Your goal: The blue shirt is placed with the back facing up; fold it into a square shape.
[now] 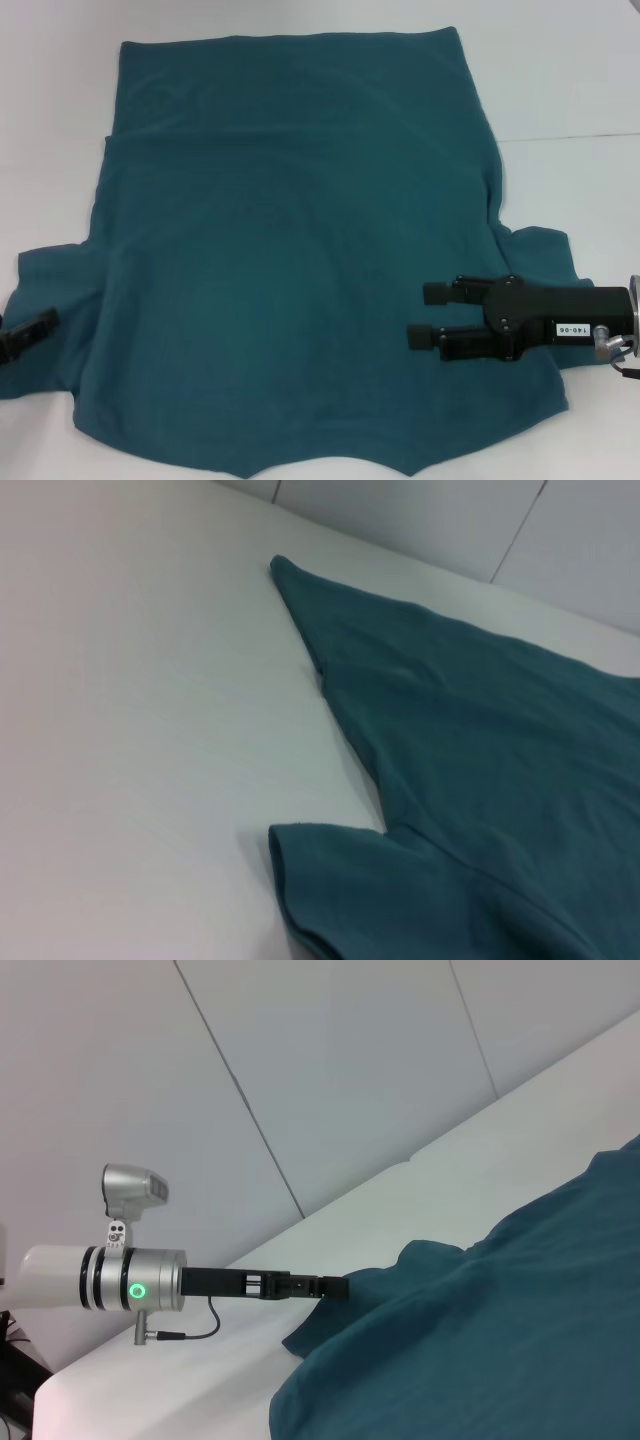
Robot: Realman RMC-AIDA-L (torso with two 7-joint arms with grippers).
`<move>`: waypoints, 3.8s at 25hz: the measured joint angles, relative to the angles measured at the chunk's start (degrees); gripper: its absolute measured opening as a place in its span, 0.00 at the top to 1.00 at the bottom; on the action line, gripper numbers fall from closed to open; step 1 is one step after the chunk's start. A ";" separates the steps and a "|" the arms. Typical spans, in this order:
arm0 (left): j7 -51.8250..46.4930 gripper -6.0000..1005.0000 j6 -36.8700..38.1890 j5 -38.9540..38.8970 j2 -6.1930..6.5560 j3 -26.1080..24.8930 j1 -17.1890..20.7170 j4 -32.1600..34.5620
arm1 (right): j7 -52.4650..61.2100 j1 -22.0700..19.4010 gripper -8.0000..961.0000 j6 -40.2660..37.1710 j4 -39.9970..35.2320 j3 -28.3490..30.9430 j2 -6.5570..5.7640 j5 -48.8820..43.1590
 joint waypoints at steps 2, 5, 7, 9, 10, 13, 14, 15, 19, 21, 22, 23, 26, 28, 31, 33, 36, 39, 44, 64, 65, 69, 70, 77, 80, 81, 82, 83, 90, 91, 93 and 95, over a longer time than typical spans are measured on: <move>0.00 0.24 -0.44 0.02 -0.09 0.66 -0.02 -0.02 | -0.02 0.01 0.05 0.03 0.00 0.00 0.00 0.01; -0.01 0.24 -0.55 0.02 -0.11 1.21 -0.02 -0.02 | 0.02 0.07 0.05 0.05 0.00 0.00 0.00 0.01; -0.06 0.24 -0.57 0.02 -0.12 1.40 -0.07 -0.02 | 0.06 0.13 0.05 0.06 0.00 0.00 0.00 0.01; -0.08 0.25 -0.58 0.02 -0.15 1.71 -0.11 -0.02 | 0.09 0.18 0.05 0.08 0.00 0.00 0.00 0.01; -0.09 0.25 -0.59 0.02 -0.17 1.98 -0.16 -0.02 | 0.12 0.18 0.05 0.08 0.00 0.00 -0.02 0.01; -0.06 0.25 -0.59 0.01 -0.24 2.34 -0.29 0.00 | 0.17 0.20 0.05 0.09 0.00 0.00 -0.07 0.04; -0.04 0.26 -0.59 -0.02 -0.26 2.33 -0.30 0.01 | 0.17 0.19 0.05 0.09 0.00 0.00 -0.08 0.09; -0.01 0.26 -0.62 -0.15 -0.28 2.32 -0.32 0.03 | 0.16 0.19 0.05 0.09 0.00 0.00 -0.09 0.12; 0.01 0.26 -0.69 -0.34 -0.29 2.30 -0.37 0.16 | 0.13 0.14 0.05 0.09 0.00 0.00 -0.09 0.17; -0.12 0.27 -0.71 -0.17 -0.30 2.34 -0.49 0.17 | 0.10 0.13 0.05 0.09 0.00 0.00 -0.05 0.18; -0.19 0.27 -0.71 -0.16 -0.30 2.34 -0.55 0.18 | 0.07 0.12 0.05 0.09 0.00 0.00 -0.05 0.18; -0.21 0.32 -0.71 -0.16 -0.30 2.34 -0.57 0.21 | 0.04 0.10 0.05 0.09 0.00 0.00 -0.04 0.18; -0.25 0.46 -0.71 -0.17 -0.30 2.34 -0.60 0.34 | 0.01 0.03 0.05 0.08 0.00 0.00 -0.03 0.18; -0.26 0.55 -0.72 -0.32 -0.30 2.34 -0.60 0.39 | 0.00 0.02 0.05 0.08 0.00 -0.01 -0.01 0.19; -0.27 0.70 -0.72 -0.50 -0.29 2.34 -0.57 0.45 | -0.04 -0.01 0.05 0.08 0.00 0.03 0.05 0.19; -0.28 0.77 -0.71 -0.51 -0.29 2.25 -0.57 0.47 | -0.10 -0.06 0.05 0.08 0.01 0.16 0.07 0.21; -0.30 0.82 -0.76 -0.52 -0.28 1.76 -0.63 0.67 | -0.17 -0.07 0.05 0.08 0.10 0.48 0.09 0.24; -0.31 0.87 -1.27 -0.52 -0.10 1.66 -0.74 0.99 | -0.27 -0.07 0.05 0.08 0.49 0.78 0.09 0.44; -0.32 0.95 -1.67 -0.57 0.15 1.58 -1.34 1.36 | -0.29 -0.06 0.05 0.08 0.71 1.17 0.17 0.70; -0.03 0.96 -9.80 -0.28 1.09 1.94 -4.11 2.87 | 0.22 -0.02 0.05 0.55 1.22 1.31 0.35 1.61; -0.03 0.96 -9.82 -0.28 1.12 1.94 -4.13 3.08 | 0.22 -0.03 0.05 0.57 1.29 1.31 0.35 1.61; -0.01 0.95 -9.85 -0.52 1.12 1.97 -4.21 3.73 | 0.22 -0.05 0.05 0.61 1.32 1.31 0.35 1.61; -0.01 0.95 -9.85 -0.55 1.12 1.98 -4.27 3.83 | 0.21 -0.06 0.05 0.61 1.32 1.31 0.35 1.61; -1.11 0.94 -4.67 -0.61 0.97 2.09 -4.50 4.43 | 0.19 0.00 0.05 0.62 1.49 1.31 0.36 1.60; -2.33 0.93 -0.41 -0.61 0.95 2.05 -4.50 4.46 | 0.04 -0.06 0.05 0.62 1.67 1.27 0.41 1.59; -2.74 0.93 1.02 -0.61 0.94 2.05 -4.51 4.46 | -0.08 -0.06 0.05 0.62 1.83 1.24 0.42 1.58; -3.34 0.93 2.75 -0.61 0.94 2.02 -4.51 4.46 | -0.16 -0.06 0.05 0.62 1.98 1.23 0.42 1.58; -3.92 0.92 4.17 -0.61 0.93 2.03 -4.57 4.46 | -0.27 -0.06 0.05 0.62 2.09 1.22 0.43 1.58; -7.00 0.91 12.32 -1.45 0.57 2.03 -5.23 4.12 | -0.41 -0.16 0.05 0.61 2.12 0.96 0.44 1.58; -7.10 0.91 13.16 -1.93 0.45 2.04 -5.32 3.96 | -0.43 -0.16 0.05 0.61 2.12 0.95 0.45 1.58; -7.15 0.91 14.32 -2.97 0.12 2.06 -5.46 3.53 | -0.46 -0.16 0.05 0.61 2.12 0.89 0.44 1.58; -6.99 0.90 14.73 -3.83 -0.18 2.07 -5.61 2.76 | -0.52 -0.16 0.05 0.60 2.11 0.83 0.44 1.57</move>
